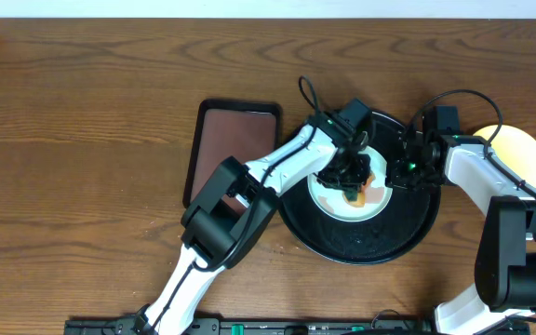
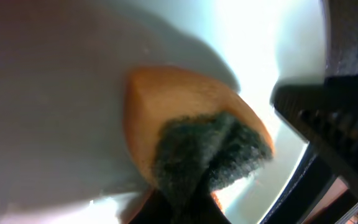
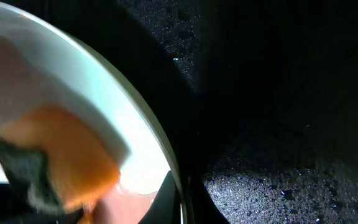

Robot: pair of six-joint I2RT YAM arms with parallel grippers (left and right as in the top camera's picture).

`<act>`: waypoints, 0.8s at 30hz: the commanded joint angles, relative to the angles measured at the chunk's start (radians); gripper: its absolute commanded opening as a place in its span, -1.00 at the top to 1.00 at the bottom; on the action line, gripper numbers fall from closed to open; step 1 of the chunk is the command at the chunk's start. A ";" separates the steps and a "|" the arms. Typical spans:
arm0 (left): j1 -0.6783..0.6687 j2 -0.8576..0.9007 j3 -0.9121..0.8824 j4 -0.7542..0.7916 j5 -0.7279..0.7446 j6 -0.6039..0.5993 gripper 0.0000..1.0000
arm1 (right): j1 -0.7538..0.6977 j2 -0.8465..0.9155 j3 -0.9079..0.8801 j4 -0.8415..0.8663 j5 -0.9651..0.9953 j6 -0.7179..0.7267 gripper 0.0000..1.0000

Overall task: Clean dirty plates on tray and stack at the side
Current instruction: 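Scrub the light blue plate with the sponge while the right gripper holds it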

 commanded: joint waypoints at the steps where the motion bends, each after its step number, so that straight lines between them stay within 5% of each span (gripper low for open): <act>1: 0.003 0.033 -0.016 -0.085 -0.026 -0.025 0.85 | -0.004 0.003 -0.008 0.003 0.055 0.012 0.98; 9: 0.056 0.033 -0.016 -0.242 -0.378 0.024 0.85 | -0.004 0.003 -0.008 0.008 0.054 0.013 0.98; 16: 0.058 0.033 -0.016 -0.162 -0.808 0.175 0.85 | -0.004 0.003 -0.008 0.010 0.054 0.013 0.98; 24: 0.056 0.033 -0.016 0.021 -0.923 0.370 0.85 | -0.004 0.003 -0.008 0.010 0.055 0.012 0.98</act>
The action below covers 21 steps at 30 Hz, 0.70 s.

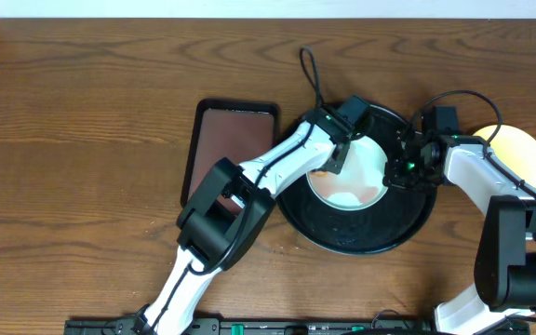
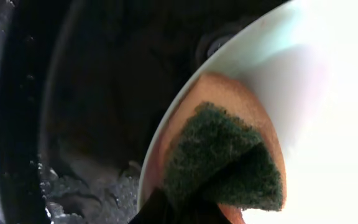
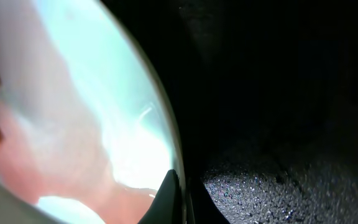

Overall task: Clean dirty plates on tray and stack at the side
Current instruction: 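Scrub the light blue plate with the sponge while the right gripper holds it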

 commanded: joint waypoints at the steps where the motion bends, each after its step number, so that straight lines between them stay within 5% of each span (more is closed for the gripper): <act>1: 0.043 0.056 -0.030 0.045 -0.242 0.125 0.85 | -0.006 0.003 -0.007 0.000 0.080 -0.004 0.98; 21: -0.034 0.056 -0.030 0.323 -0.129 0.196 0.85 | -0.006 0.003 -0.007 -0.001 0.080 -0.005 0.98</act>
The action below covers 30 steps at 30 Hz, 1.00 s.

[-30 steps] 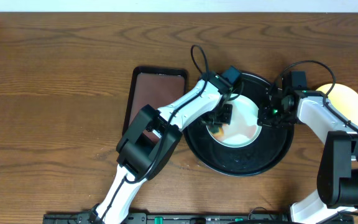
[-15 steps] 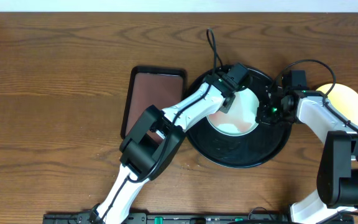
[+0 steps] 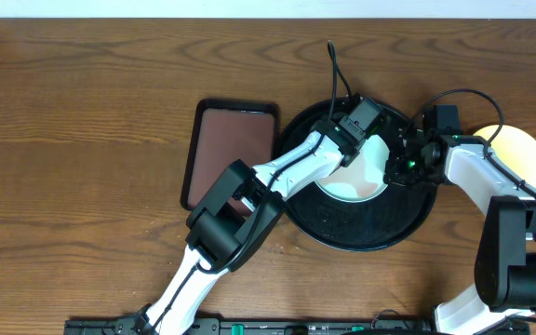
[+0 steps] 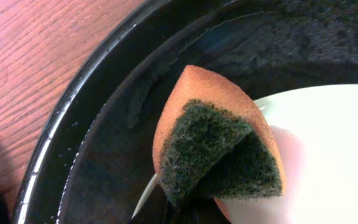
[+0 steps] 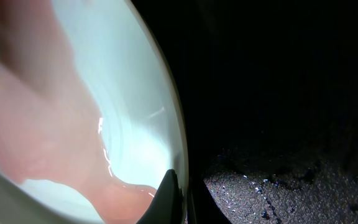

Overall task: Clean dirty plates on tray and stack at the side
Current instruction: 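Scrub the light blue plate with the sponge while the right gripper holds it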

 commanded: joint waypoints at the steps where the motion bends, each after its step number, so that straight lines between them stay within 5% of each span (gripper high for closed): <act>1: 0.012 0.024 -0.009 0.001 0.014 0.011 0.85 | -0.005 0.003 -0.007 -0.014 0.072 -0.024 0.98; 16: 0.053 -0.035 -0.009 -0.353 -0.081 0.044 0.85 | -0.005 0.003 -0.007 -0.013 0.072 -0.023 0.98; 30: 0.057 -0.180 -0.009 -0.501 0.446 -0.240 0.85 | -0.005 0.003 -0.007 -0.013 0.072 -0.023 0.98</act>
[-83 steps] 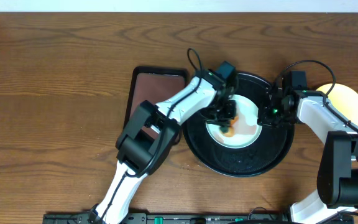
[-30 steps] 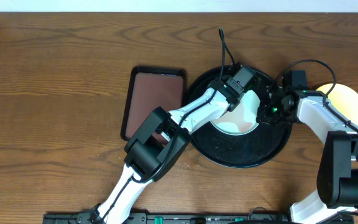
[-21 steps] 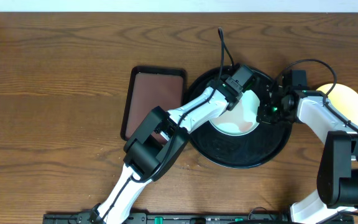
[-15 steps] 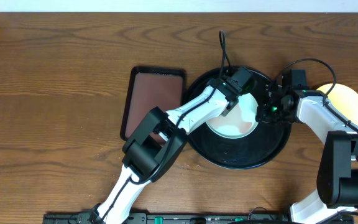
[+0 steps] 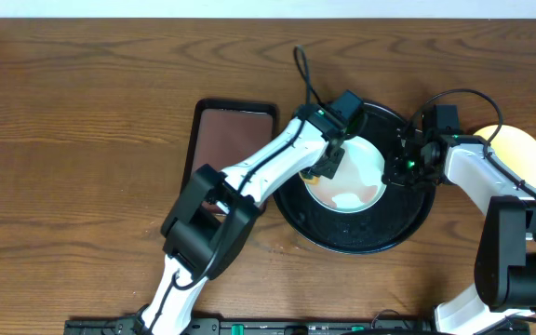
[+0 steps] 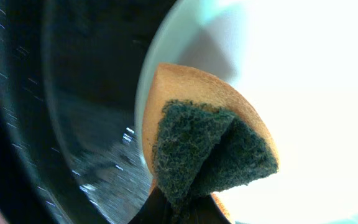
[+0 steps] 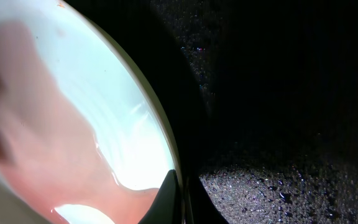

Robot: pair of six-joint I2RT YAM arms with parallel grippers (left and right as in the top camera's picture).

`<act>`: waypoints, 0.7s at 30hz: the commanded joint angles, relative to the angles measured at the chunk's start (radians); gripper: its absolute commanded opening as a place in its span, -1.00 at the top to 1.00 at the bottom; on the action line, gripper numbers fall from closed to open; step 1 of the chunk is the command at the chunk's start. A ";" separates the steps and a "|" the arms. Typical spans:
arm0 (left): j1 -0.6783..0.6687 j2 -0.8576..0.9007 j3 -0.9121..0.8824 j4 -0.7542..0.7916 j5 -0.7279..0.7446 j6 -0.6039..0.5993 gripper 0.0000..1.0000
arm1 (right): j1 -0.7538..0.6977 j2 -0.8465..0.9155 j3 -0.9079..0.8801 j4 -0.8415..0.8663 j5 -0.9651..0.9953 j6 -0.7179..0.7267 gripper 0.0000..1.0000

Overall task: Clean dirty plates on tray and stack at the side
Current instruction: 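Scrub the light blue plate with the sponge while the right gripper holds it, then return the sponge to the brown tray with the left gripper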

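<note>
A white plate (image 5: 347, 183) smeared with reddish sauce lies in the round black tray (image 5: 359, 228). My left gripper (image 5: 328, 164) is shut on an orange sponge with a green scouring side (image 6: 207, 143), pressed at the plate's left rim. My right gripper (image 5: 404, 169) is shut on the plate's right rim (image 7: 166, 155), one finger over and one under the edge. In the right wrist view the plate (image 7: 61, 124) shows pink smears.
A dark rectangular tray with a brown inside (image 5: 228, 149) lies left of the round tray. A yellow plate (image 5: 519, 154) sits at the right table edge behind my right arm. Wet droplets cover the black tray floor (image 7: 278, 186).
My left gripper moved the sponge from the far edge of the plate, over the tray's back rim, to the plate's left rim. The right gripper kept its hold on the plate.
The sponge was first on the plate's middle-right, then at its upper-left rim, then off the far edge over the tray, and now at the left rim. My right gripper held the plate's right rim throughout. Pink smears still lie on the plate.
</note>
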 commanded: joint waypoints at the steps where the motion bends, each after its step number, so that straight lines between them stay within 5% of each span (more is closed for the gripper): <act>1: 0.006 -0.060 -0.013 -0.026 0.152 -0.090 0.85 | -0.006 0.003 -0.010 -0.008 0.096 -0.014 0.98; 7: 0.091 -0.219 -0.013 -0.103 0.152 -0.098 0.85 | -0.006 0.003 -0.010 -0.008 0.096 -0.015 0.98; 14: 0.375 -0.372 -0.016 -0.233 0.045 -0.097 0.85 | -0.006 0.003 -0.010 0.019 0.017 -0.092 0.97; 21: 0.510 -0.356 -0.208 -0.112 0.084 -0.044 0.85 | -0.006 0.003 -0.010 0.046 -0.028 -0.097 0.98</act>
